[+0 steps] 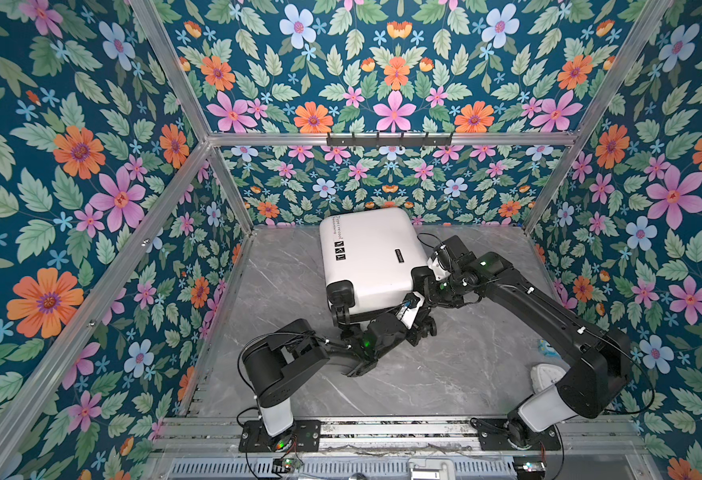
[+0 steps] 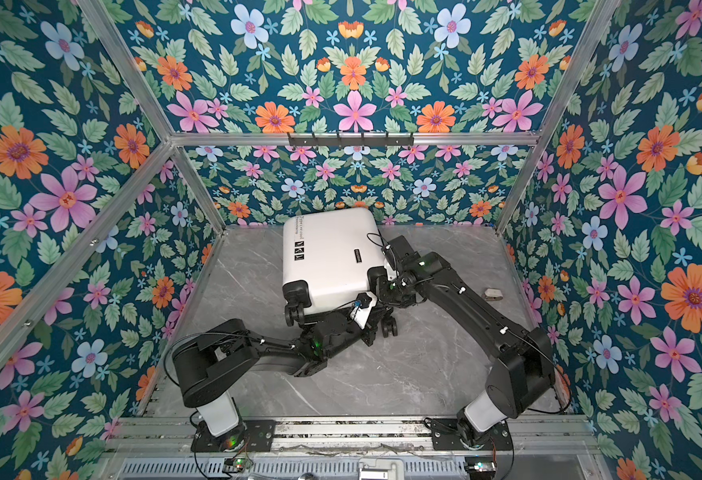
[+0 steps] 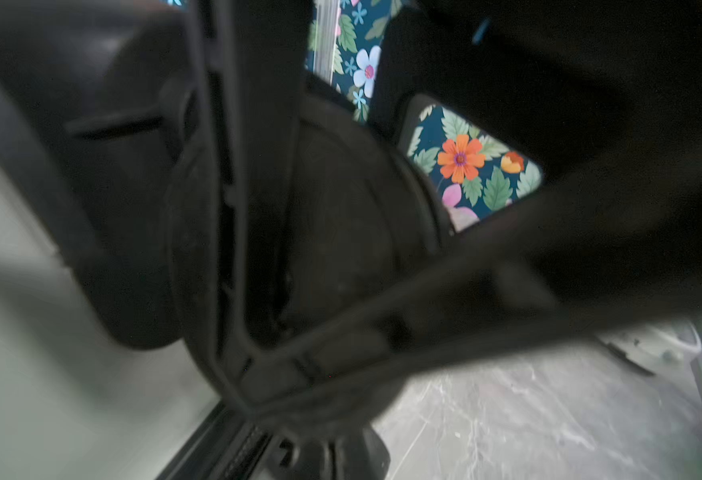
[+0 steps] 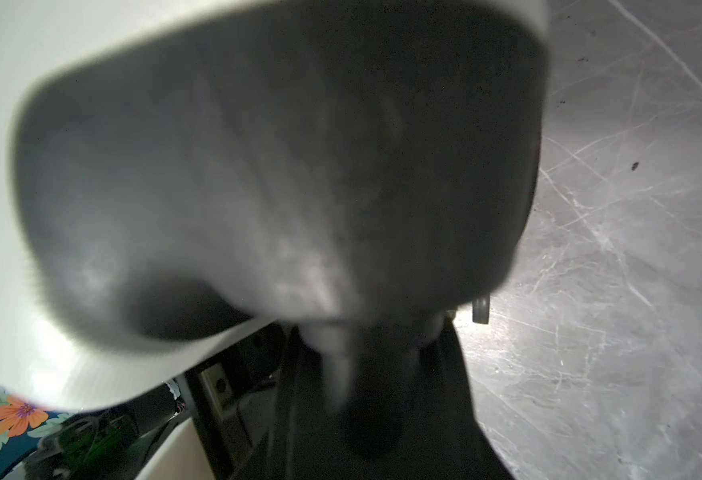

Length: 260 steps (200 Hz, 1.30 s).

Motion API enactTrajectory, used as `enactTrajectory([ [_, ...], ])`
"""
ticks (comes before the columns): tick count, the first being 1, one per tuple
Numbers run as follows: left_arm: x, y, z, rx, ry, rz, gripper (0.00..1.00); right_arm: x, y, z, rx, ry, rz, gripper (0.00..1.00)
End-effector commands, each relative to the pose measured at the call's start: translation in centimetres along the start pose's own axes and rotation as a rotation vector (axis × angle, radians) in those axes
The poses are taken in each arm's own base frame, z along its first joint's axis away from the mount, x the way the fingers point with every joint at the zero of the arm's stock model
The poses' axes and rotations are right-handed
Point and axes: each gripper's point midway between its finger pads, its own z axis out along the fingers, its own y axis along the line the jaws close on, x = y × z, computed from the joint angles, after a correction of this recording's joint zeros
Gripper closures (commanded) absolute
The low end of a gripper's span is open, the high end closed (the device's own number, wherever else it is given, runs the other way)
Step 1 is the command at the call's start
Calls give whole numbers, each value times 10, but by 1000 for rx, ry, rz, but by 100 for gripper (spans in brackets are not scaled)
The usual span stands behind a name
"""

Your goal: Pack the luggage

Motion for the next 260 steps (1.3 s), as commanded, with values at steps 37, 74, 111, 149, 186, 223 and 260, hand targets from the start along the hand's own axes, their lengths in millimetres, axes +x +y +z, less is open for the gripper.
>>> enactTrajectory([
  [37,-43,-29,-6,44,-306,-84,100,-13,40,-2,-199,-50,-37,100],
  [74,-52,-33,-3,-19,-390,-91,100,-11,40,1,-214,-40,-20,100],
  [111,-58,-39,2,-35,-445,-107,100,-9,40,-1,-218,-44,-9,100],
  [149,-56,-48,7,-5,-443,-120,100,-7,34,0,-194,-43,-5,100],
  [186,-48,-44,-21,-68,-403,-86,51,-8,22,-8,-117,-71,-18,87],
  [223,-34,-45,-55,-115,-296,-69,34,-14,15,-15,-76,-101,-28,33],
  [260,-38,-35,-83,-145,-158,-84,37,-20,4,-29,-49,-148,-23,13],
])
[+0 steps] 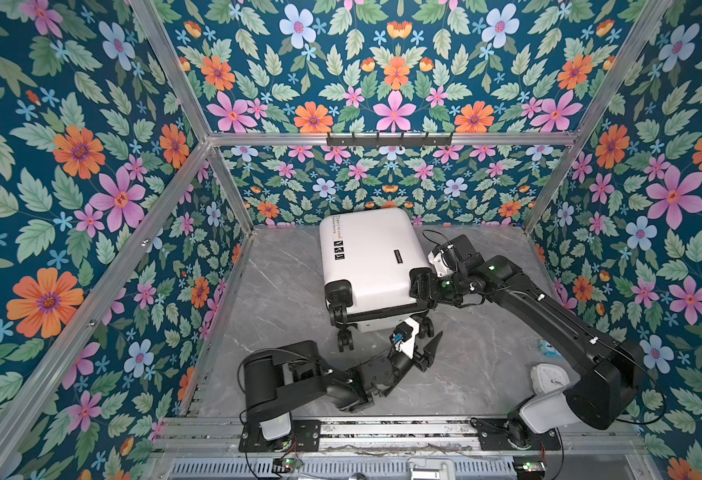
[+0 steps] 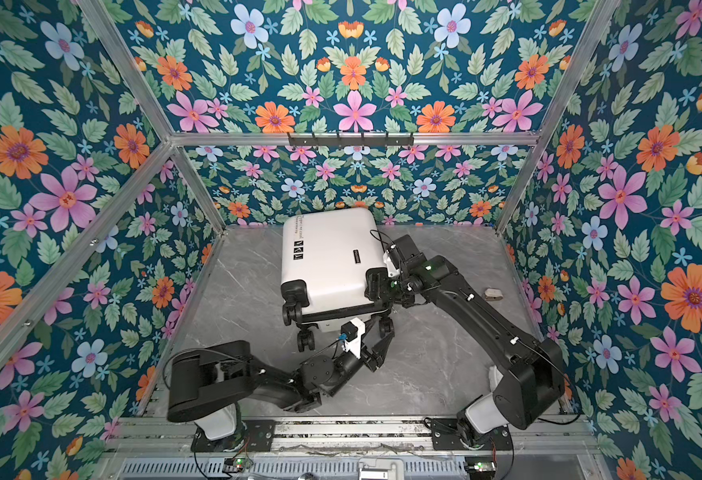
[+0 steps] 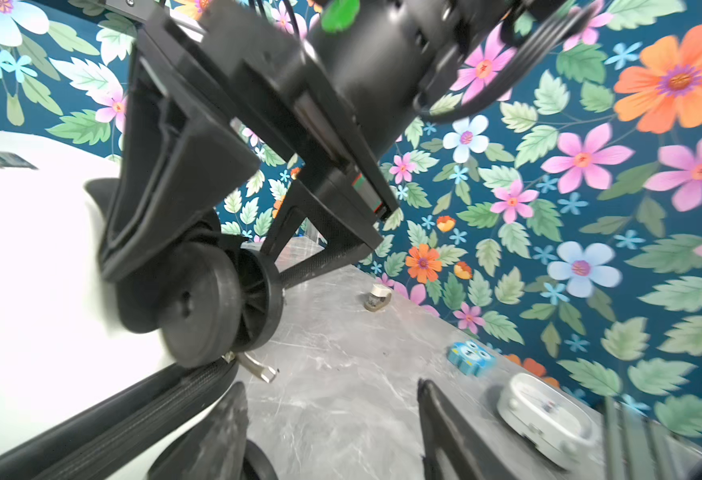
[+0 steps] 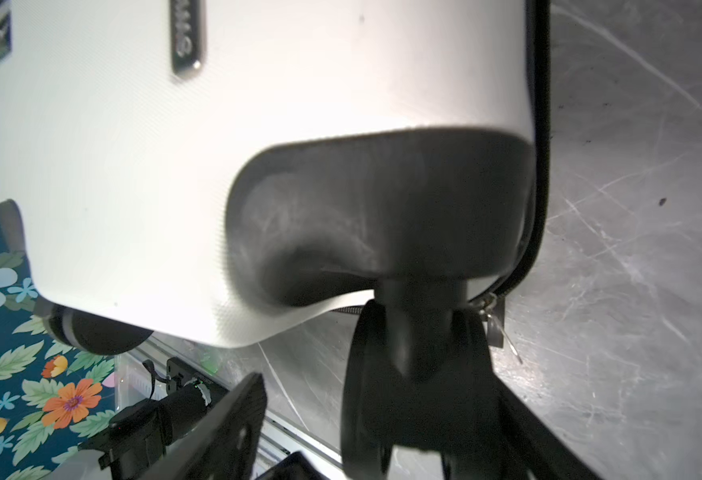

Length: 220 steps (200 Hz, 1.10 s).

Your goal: Pack the luggage

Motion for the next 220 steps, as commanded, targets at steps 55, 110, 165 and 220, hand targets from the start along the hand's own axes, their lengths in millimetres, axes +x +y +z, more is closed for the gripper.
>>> enactTrajectory([
  [55,-28,39,-31,-214,312,167,41,-14,-39,-44,82,-145,27,10],
  [110,-94,96,-82,-536,376,105,20,14,-82,-49,159,-168,48,7],
  [165,-102,134,-126,-647,441,36,8,23,-100,-28,183,-146,115,6],
  [220,-52,170,-131,-705,568,-64,6,19,-98,-1,150,-94,141,8],
])
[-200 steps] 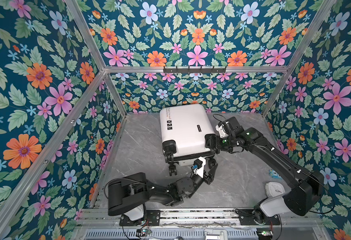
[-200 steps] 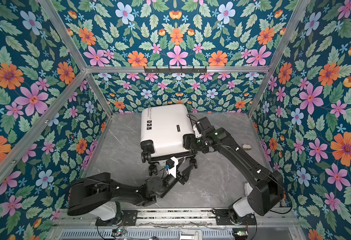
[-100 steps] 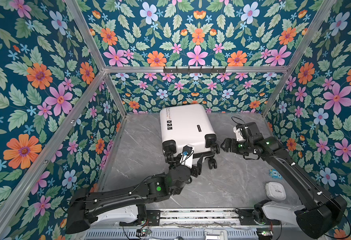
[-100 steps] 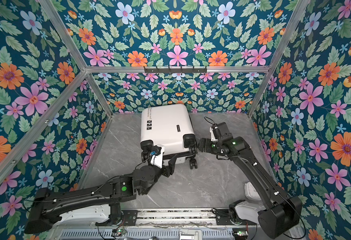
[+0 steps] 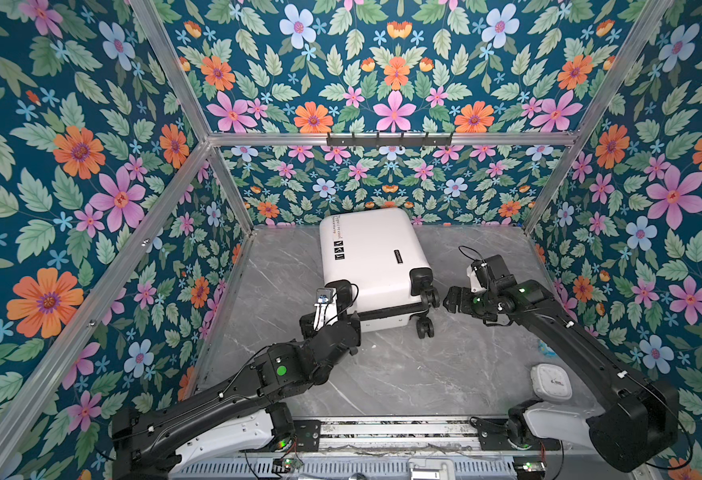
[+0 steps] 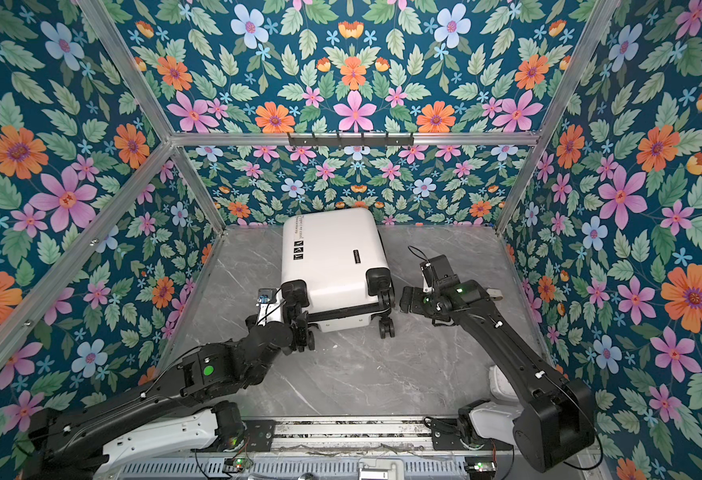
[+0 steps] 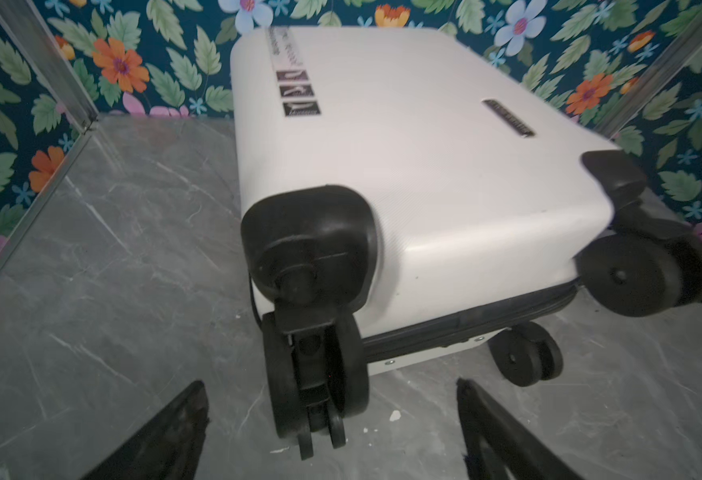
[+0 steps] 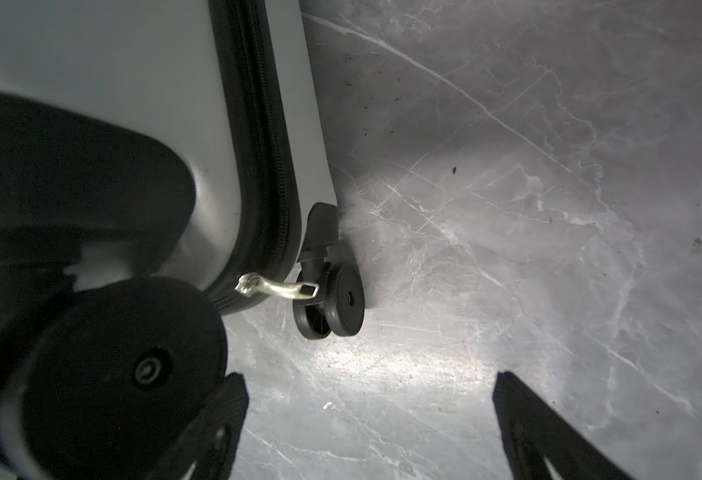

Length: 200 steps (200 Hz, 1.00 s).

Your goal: Pack the luggage

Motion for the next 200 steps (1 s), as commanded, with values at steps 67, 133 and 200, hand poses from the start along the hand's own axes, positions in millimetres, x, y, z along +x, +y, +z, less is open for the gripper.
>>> enactTrajectory([
  [67,11,-9,48,85,97,-46,11,19,-6,36,-11,76,18,10],
  [133,17,-4,69,42,124,-28,25,23,-11,53,-23,54,-2,19],
  [200,11,32,77,-28,115,-41,100,21,21,57,-244,-44,-140,34],
])
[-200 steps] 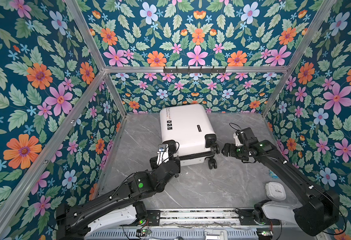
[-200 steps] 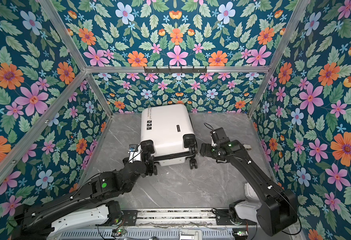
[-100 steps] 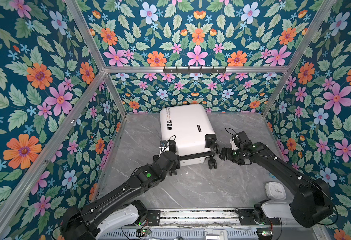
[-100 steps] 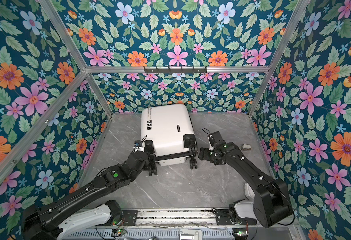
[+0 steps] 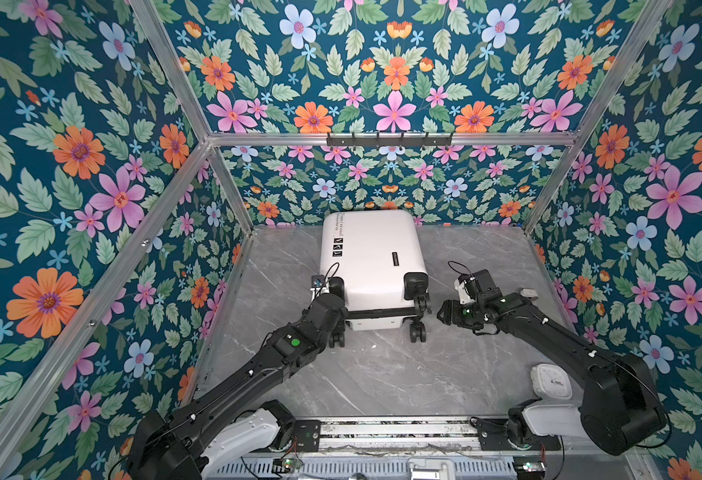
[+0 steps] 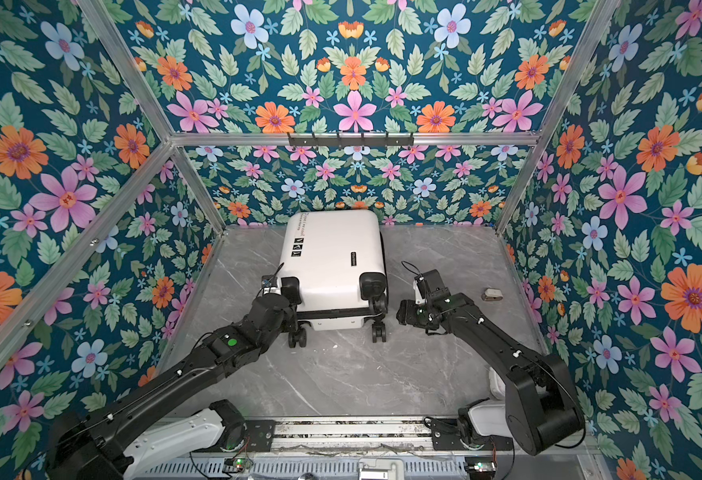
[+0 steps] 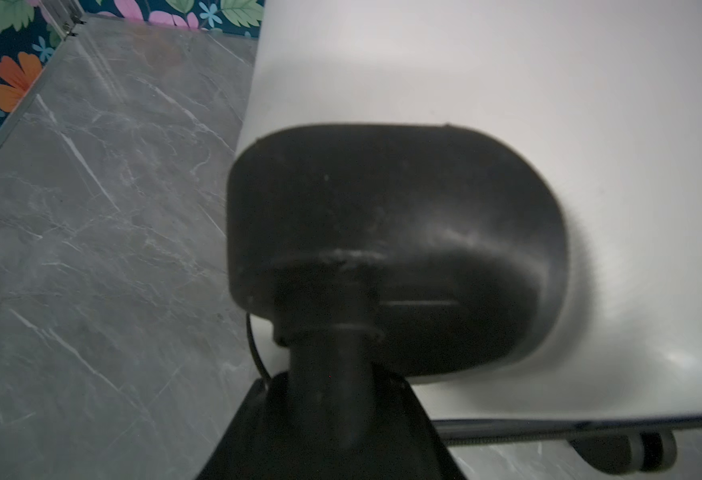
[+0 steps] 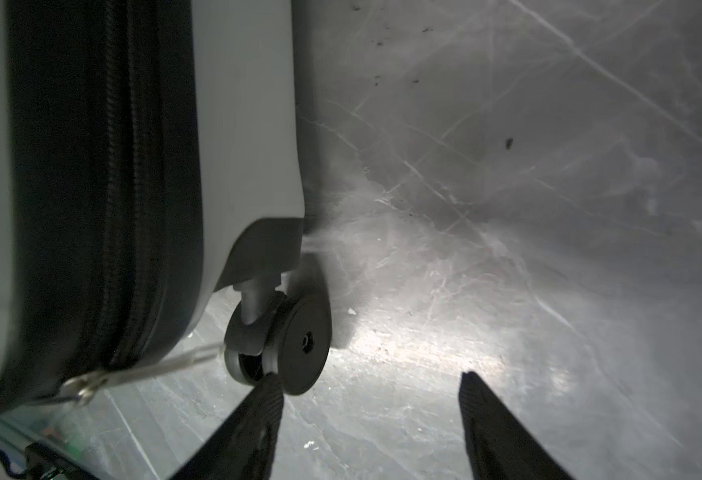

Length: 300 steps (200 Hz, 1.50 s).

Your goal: Pack the luggage

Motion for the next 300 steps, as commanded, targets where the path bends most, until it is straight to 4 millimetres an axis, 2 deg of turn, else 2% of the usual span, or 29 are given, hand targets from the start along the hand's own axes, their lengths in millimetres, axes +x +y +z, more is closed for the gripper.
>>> enactTrajectory([
  [1,-3,1,4,16,3,30,100,-12,25,-3,-140,-89,-93,34],
  [23,-5,12,8,-5,11,37,100,-6,45,-9,-206,-137,-184,35],
  [57,-14,31,16,-31,15,44,100,16,79,-11,-237,-150,-376,36],
  [115,-29,60,31,-36,30,13,100,25,98,-16,-369,-171,-394,38],
  [189,-33,66,46,-6,50,-16,100,13,114,-7,-390,-162,-437,43],
  [246,-35,63,44,18,48,-36,100,-7,121,10,-349,-159,-477,43],
  [285,-41,61,36,34,35,-49,100,-4,124,16,-363,-125,-493,43],
  [300,-46,59,29,43,24,-54,92,-4,122,15,-363,-129,-500,42],
])
